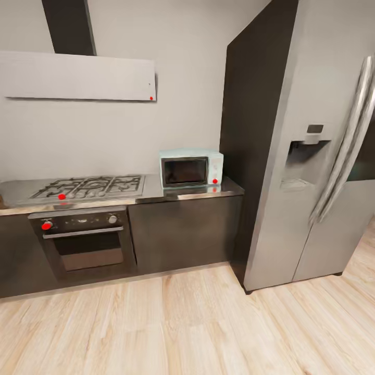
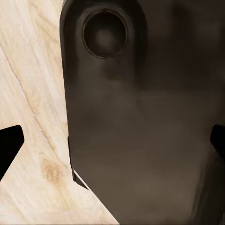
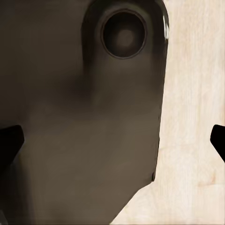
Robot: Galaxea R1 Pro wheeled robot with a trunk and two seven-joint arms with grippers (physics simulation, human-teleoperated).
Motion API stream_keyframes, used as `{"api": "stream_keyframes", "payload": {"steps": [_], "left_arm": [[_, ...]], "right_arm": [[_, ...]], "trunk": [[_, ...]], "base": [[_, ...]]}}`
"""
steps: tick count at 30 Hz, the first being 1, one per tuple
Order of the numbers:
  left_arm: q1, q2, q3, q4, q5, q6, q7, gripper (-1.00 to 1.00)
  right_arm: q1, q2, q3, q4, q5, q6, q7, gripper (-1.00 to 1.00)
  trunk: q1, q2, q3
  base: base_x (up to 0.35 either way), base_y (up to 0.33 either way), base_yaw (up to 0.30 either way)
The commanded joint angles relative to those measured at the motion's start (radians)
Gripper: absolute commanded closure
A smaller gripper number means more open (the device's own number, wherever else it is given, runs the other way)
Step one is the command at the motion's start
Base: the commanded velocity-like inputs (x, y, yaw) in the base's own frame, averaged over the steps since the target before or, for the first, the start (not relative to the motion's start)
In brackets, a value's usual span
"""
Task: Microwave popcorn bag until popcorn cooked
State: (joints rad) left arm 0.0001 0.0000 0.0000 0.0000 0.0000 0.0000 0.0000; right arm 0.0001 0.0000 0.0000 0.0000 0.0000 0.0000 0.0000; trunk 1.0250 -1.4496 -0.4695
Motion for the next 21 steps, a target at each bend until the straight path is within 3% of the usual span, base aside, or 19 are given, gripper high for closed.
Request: {"api": "stream_keyframes", "payload": {"steps": [1,4,13,21], "left_arm": [[0.000,0.000,0.000,0.000,0.000,0.000,0.000,-1.00],[-0.002,-0.017,0.012,0.005,0.008,-0.003,-0.006,-1.00],[0.001,-0.020,0.027,-0.041,0.053,-0.011,-0.005,-1.00],[0.001,-0.020,0.028,-0.061,0.089,-0.011,-0.005,-1.00]], "right_arm": [[0.000,0.000,0.000,0.000,0.000,0.000,0.000,-1.00],[-0.002,0.000,0.009,0.002,0.009,-0.002,-0.002,-1.00],[0.000,-0.001,0.011,0.002,0.009,-0.033,-0.002,-1.00],[-0.001,0.000,0.009,0.002,0.006,-0.034,-0.002,-1.00]], "trunk": [[0.000,0.000,0.000],[0.000,0.000,0.000],[0.000,0.000,0.000],[0.000,0.000,0.000]], "base": [[0.000,0.000,0.000],[0.000,0.000,0.000],[0.014,0.000,0.000],[0.273,0.000,0.000]]}}
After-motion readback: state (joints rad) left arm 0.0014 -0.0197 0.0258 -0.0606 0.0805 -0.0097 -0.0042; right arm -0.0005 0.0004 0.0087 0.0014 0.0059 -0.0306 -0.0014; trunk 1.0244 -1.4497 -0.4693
